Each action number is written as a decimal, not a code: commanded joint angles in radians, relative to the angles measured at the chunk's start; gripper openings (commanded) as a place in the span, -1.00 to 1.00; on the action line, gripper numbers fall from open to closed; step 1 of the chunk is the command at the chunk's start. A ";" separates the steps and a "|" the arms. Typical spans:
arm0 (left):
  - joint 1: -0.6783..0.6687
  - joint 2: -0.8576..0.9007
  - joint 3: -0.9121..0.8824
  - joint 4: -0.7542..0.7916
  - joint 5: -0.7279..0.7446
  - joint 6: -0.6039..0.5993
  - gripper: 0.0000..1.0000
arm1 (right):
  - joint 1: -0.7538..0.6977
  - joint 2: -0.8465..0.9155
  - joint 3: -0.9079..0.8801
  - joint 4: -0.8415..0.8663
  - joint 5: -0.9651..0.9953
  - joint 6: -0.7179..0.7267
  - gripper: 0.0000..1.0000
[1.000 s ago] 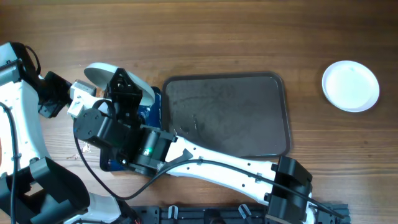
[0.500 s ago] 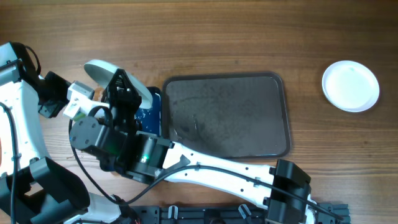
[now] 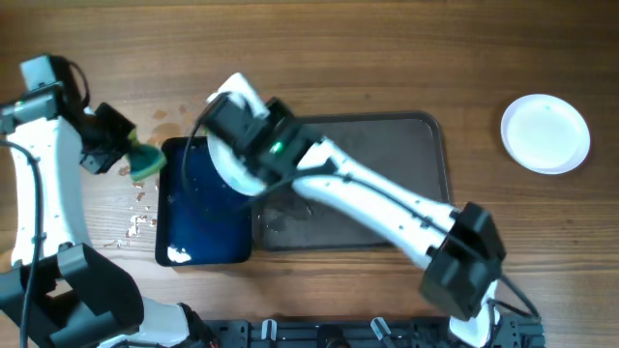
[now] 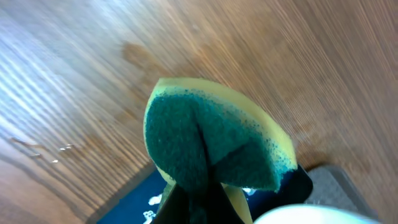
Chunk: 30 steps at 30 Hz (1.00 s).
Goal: Clean dirty plates on tray and stack at the side
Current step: 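Carry the plate with the right gripper to the right table side, then lower the plate onto the stacked plates and open the right gripper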
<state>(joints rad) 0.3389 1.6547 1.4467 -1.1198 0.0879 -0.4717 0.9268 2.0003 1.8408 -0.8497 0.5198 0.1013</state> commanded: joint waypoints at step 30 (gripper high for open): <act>-0.470 -0.033 0.026 0.043 -0.063 0.023 -0.92 | -1.621 -0.190 -0.423 -0.083 -0.557 0.509 -0.91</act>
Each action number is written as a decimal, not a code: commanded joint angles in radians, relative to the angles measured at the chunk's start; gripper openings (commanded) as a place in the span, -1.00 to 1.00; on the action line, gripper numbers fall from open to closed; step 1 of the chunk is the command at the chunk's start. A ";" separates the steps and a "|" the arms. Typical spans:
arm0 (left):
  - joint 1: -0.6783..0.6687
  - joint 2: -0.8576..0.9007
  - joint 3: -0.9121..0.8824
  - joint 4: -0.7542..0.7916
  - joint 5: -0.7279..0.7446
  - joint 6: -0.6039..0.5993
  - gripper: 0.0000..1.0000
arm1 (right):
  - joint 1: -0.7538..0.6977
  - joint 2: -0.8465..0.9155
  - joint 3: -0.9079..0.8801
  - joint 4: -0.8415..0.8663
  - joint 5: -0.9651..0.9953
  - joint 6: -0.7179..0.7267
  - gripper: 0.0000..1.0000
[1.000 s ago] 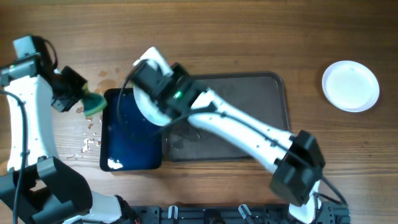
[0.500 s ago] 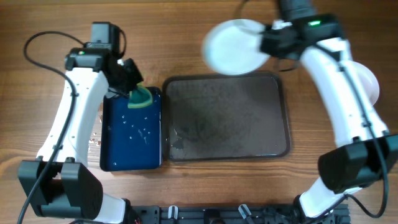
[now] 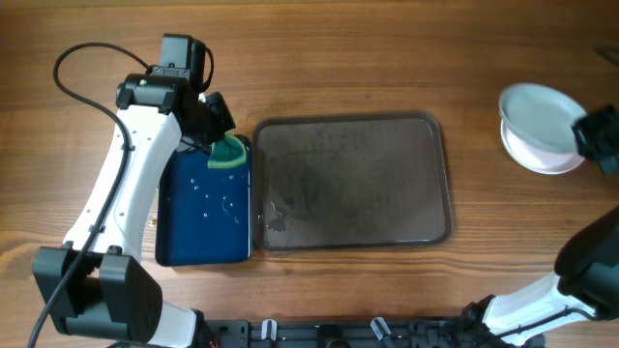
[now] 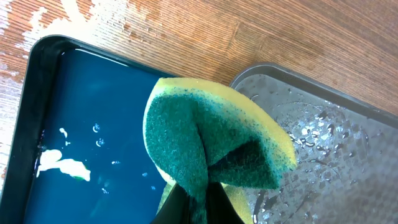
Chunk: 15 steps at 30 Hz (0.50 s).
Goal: Clean dirty plates on tray and stack at the side
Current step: 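Lower the plate onto the stacked plates and open the right gripper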
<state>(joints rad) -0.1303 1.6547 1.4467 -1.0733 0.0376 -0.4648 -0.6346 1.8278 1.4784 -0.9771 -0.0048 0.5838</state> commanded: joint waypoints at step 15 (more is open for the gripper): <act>-0.001 -0.033 0.026 -0.034 -0.013 0.016 -0.92 | -0.023 0.052 -0.080 0.168 -0.094 -0.004 -0.90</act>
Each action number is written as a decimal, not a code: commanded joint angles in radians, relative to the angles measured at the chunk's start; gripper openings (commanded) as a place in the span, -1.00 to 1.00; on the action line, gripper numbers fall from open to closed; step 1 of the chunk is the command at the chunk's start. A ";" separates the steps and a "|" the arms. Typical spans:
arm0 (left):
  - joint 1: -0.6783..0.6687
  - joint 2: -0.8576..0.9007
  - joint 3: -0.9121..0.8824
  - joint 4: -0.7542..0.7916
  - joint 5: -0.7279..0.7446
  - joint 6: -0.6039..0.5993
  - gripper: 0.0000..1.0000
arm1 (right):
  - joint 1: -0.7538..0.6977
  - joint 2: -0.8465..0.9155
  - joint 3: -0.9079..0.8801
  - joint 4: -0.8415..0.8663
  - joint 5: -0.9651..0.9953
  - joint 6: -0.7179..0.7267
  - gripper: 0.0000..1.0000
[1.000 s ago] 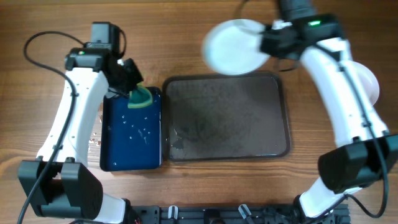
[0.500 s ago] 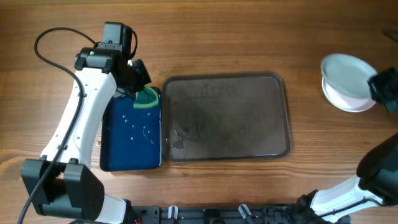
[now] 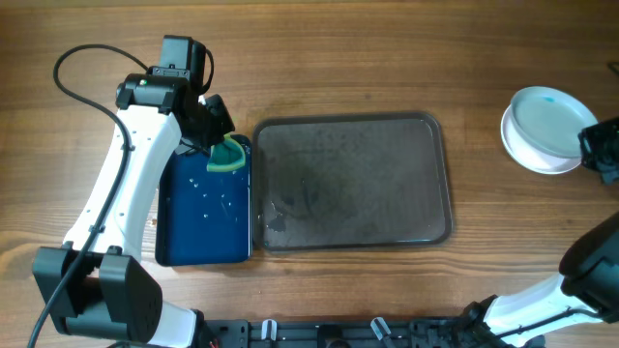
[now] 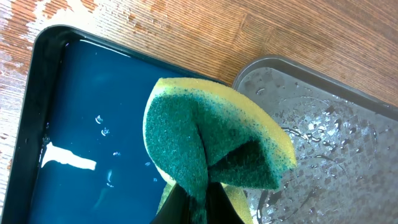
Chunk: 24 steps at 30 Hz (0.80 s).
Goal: Clean dirty plates on tray and stack at the side
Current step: 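Lower the plate onto the stacked plates and open the right gripper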
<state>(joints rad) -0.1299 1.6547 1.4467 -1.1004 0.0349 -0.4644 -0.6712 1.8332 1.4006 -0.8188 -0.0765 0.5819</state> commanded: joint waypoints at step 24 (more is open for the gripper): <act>-0.001 -0.033 0.026 -0.015 -0.011 0.016 -0.92 | -0.009 0.082 -0.002 0.025 0.084 0.027 -0.87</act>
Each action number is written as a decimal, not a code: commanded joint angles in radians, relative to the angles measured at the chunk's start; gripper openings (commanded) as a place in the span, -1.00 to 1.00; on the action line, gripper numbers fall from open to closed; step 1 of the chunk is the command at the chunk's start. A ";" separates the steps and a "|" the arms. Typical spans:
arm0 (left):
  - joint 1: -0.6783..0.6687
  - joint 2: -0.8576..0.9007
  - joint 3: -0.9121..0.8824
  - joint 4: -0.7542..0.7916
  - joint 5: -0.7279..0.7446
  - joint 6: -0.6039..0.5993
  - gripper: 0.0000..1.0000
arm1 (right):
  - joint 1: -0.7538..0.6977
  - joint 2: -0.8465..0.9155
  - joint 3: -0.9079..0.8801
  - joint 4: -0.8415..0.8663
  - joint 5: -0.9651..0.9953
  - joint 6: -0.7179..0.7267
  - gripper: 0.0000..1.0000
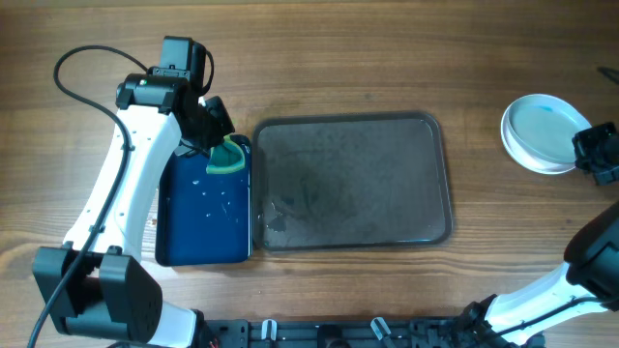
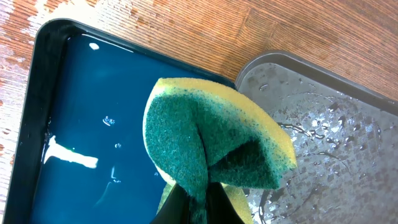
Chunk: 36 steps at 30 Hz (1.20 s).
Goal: Clean dirty plates on tray and stack at the side
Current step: 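Lower the plate onto the stacked plates and open the right gripper, then drop the sponge into the blue water tray with the left gripper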
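My left gripper [image 2: 199,200] is shut on a folded yellow-and-green sponge [image 2: 211,143], which hangs over the top right corner of the blue water tray [image 2: 93,112]; overhead, the sponge [image 1: 227,155] sits at that corner. The grey tray [image 1: 445,174] in the middle holds no plates and its floor [image 2: 336,124] is wet. White plates [image 1: 542,130] lie stacked at the far right. My right gripper [image 1: 596,153] is at the stack's right rim, and its jaws are too small to read.
Water is splashed on the wood [image 2: 37,18] beyond the blue tray's far left corner. The left arm [image 1: 126,193] lies across the table left of the blue tray. A dark rail [image 1: 319,333] runs along the table's near edge.
The sponge has edged a little further over the blue tray's corner. The right gripper has shifted slightly beside the plate stack. Otherwise nothing differs.
At first my right arm reached across with a white plate over the blue tray, and my left held the sponge over the table left of it. Then the plate was at the far right stack and the sponge over the blue tray's corner. Both have stayed there.
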<state>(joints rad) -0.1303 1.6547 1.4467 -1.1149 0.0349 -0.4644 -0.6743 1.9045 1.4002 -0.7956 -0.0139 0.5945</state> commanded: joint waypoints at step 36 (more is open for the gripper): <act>0.004 -0.033 -0.452 0.172 -0.108 -0.012 -0.92 | 0.556 -0.389 0.165 -0.259 -0.290 -0.248 0.34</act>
<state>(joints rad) -0.1299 1.6360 1.0126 -0.9634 -0.0631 -0.4656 -0.1608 1.5482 1.5421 -1.0515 -0.2920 0.3782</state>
